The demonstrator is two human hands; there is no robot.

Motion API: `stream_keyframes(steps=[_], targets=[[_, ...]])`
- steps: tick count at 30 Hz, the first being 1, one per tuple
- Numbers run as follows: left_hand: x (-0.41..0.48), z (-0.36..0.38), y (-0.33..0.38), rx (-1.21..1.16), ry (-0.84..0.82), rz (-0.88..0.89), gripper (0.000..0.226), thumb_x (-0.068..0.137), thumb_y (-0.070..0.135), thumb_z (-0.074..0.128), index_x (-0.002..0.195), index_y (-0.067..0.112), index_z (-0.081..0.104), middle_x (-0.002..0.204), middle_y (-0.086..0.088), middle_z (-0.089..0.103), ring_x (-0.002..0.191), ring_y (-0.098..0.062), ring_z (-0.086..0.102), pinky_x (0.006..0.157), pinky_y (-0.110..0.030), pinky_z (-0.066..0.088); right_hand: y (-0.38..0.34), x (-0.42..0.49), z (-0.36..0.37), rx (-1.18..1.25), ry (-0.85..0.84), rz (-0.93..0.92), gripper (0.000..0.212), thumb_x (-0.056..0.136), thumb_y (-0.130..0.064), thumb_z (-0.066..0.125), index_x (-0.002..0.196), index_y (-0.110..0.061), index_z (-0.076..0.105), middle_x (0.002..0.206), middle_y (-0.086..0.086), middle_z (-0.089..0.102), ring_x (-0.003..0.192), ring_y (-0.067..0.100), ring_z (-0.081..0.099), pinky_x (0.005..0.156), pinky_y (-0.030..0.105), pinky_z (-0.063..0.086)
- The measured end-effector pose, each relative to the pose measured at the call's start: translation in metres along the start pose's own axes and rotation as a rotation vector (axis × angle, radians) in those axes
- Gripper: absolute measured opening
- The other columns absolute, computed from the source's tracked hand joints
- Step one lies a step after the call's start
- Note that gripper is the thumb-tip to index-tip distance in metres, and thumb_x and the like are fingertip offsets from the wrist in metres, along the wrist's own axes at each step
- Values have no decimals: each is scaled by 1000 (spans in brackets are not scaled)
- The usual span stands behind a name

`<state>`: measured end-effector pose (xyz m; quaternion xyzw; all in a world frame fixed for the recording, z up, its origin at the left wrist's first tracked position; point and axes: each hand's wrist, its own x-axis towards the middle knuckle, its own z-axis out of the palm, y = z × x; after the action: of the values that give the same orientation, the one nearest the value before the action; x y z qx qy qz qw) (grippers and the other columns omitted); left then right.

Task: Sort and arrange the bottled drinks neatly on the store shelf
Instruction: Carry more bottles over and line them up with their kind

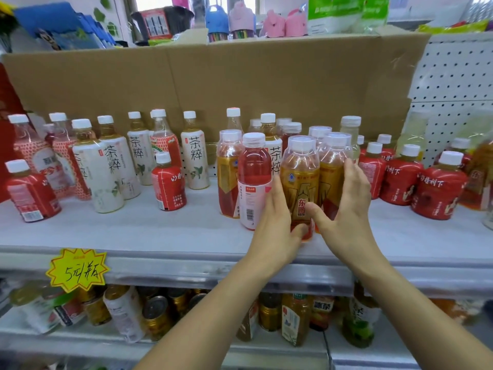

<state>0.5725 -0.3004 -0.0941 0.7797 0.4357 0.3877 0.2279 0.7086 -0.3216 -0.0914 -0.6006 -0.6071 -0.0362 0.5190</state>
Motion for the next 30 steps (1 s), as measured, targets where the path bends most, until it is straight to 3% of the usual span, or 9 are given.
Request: stream_keyframes(steps=[4, 7, 11, 15, 18, 21, 23, 27, 30], targets=[[-15, -15, -4, 62, -12, 59, 94, 92, 35, 67, 158, 33, -1, 160, 12, 21, 147, -7, 23, 119, -39, 31, -10, -9, 1, -87, 22, -82, 81, 89, -22, 70, 154, -16, 23, 161, 6, 10, 149, 19, 6, 108, 3, -1], [-29, -33, -8, 135, 26, 87, 77, 94, 41, 62, 155, 32, 16, 157, 14, 29, 142, -3, 28, 117, -27, 28, -25, -19, 2, -42, 42, -163, 69, 90, -14, 68, 150, -13, 35, 159, 8, 21, 148, 20, 16, 105, -4, 7], [-49, -65, -29, 174, 100, 90, 60, 94, 39, 62, 148, 33, 35, 141, 16, 48, 127, 0, 44, 107, -26, 42, -52, -30, 19, 61, 82, -346, 47, 89, -13, 61, 136, -7, 55, 149, 8, 40, 142, 15, 32, 115, 14, 24], [-62, -105, -63, 180, 149, 17, 42, 95, 38, 61, 135, 36, 49, 117, 18, 63, 107, 1, 57, 95, -25, 51, -83, -35, 58, 173, -25, -439, 37, 89, -10, 60, 126, -7, 61, 133, 5, 55, 128, 10, 48, 107, 14, 37], [-64, -142, -94, 144, 203, -25, 34, 93, 37, 64, 126, 35, 57, 102, 17, 68, 98, -2, 63, 88, -36, 54, -107, -29, 97, 231, -141, -385, 37, 90, -9, 63, 126, -14, 60, 126, -2, 59, 113, 1, 54, 96, 11, 44], [-60, -181, -128, 130, 239, -53, 31, 90, 34, 65, 121, 33, 62, 97, 15, 70, 96, -4, 65, 86, -39, 53, -133, -15, 135, 245, -227, -292, 40, 91, -9, 66, 128, -21, 59, 123, -7, 59, 106, 3, 57, 87, 19, 53], [-55, -208, -148, 128, 255, -51, 29, 90, 30, 67, 119, 32, 64, 96, 14, 71, 95, -4, 65, 86, -39, 53, -150, -1, 156, 249, -271, -229, 41, 92, -13, 65, 130, -24, 57, 123, -11, 57, 106, 1, 56, 87, 20, 51], [-43, -254, -181, 107, 286, -43, 29, 92, 26, 68, 120, 27, 65, 99, 14, 70, 96, -4, 64, 86, -37, 54, -183, 31, 195, 228, -308, -174, 42, 93, -16, 64, 134, -21, 54, 126, -7, 55, 109, 7, 55, 96, 34, 51], [-30, -280, -199, 106, 288, -25, 32, 92, 25, 67, 124, 23, 64, 104, 10, 69, 100, -6, 63, 88, -35, 53, -210, 61, 217, 250, -329, -76, 47, 96, -18, 61, 141, -17, 46, 129, -4, 52, 112, 6, 51, 100, 30, 47]])
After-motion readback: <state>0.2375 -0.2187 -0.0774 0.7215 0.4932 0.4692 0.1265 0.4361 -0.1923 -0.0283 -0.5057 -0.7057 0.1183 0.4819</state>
